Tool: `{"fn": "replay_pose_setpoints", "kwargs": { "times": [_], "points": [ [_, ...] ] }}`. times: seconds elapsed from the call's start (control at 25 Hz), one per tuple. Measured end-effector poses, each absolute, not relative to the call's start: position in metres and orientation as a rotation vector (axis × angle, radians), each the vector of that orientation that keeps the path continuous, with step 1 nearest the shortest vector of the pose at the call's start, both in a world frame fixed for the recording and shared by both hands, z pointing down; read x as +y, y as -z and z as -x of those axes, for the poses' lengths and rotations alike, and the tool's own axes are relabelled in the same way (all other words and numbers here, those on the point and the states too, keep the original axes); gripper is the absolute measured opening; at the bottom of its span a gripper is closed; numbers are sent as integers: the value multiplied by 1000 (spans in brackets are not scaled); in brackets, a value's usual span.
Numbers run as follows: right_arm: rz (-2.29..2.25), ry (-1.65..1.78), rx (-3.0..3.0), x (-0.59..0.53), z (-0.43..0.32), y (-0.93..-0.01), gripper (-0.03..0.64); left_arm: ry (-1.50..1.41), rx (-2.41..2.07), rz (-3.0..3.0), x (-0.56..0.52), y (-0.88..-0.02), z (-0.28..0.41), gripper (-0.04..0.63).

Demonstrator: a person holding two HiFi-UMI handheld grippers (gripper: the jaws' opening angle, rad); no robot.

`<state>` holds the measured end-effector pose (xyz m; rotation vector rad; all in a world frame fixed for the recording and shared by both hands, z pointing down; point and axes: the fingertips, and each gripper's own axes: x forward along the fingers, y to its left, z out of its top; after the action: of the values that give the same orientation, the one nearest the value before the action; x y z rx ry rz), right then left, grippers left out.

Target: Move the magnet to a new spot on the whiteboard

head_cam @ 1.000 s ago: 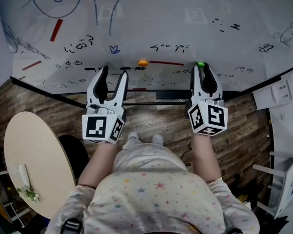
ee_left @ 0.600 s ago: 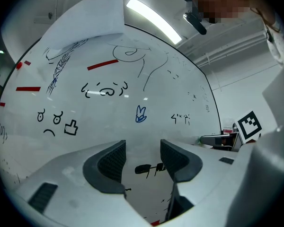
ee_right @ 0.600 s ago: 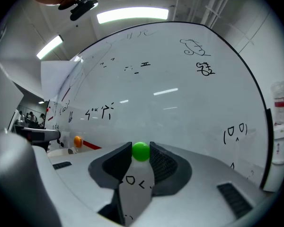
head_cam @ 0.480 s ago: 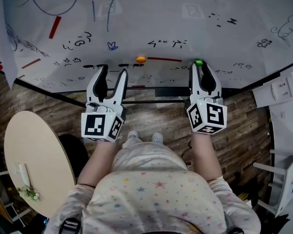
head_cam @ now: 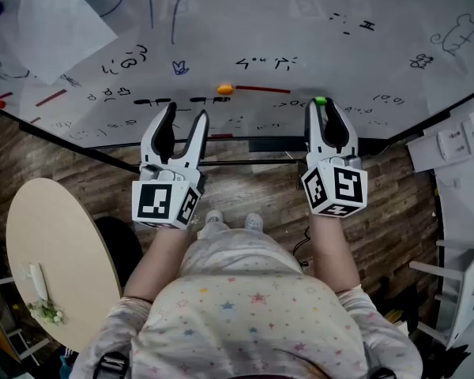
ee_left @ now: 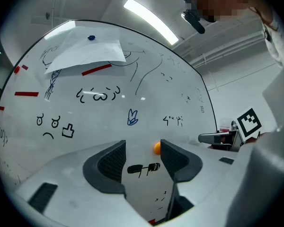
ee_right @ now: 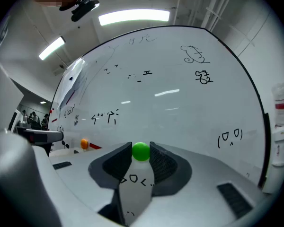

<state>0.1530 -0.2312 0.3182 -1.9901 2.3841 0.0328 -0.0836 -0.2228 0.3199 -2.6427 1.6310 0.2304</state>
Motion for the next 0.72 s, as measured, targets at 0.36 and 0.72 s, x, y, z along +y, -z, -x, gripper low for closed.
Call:
{"fn": "replay_pose_setpoints", "kwargs": {
  "times": [0.36, 0.72],
  "points": [
    [1996, -62, 2393, -212, -152, -312, 118, -239, 1627, 2647, -212, -318, 84, 210],
    [1989, -76, 2401, -196, -154, -305, 118, -249, 1607, 2649, -208, -313, 78, 209]
  ]
}}
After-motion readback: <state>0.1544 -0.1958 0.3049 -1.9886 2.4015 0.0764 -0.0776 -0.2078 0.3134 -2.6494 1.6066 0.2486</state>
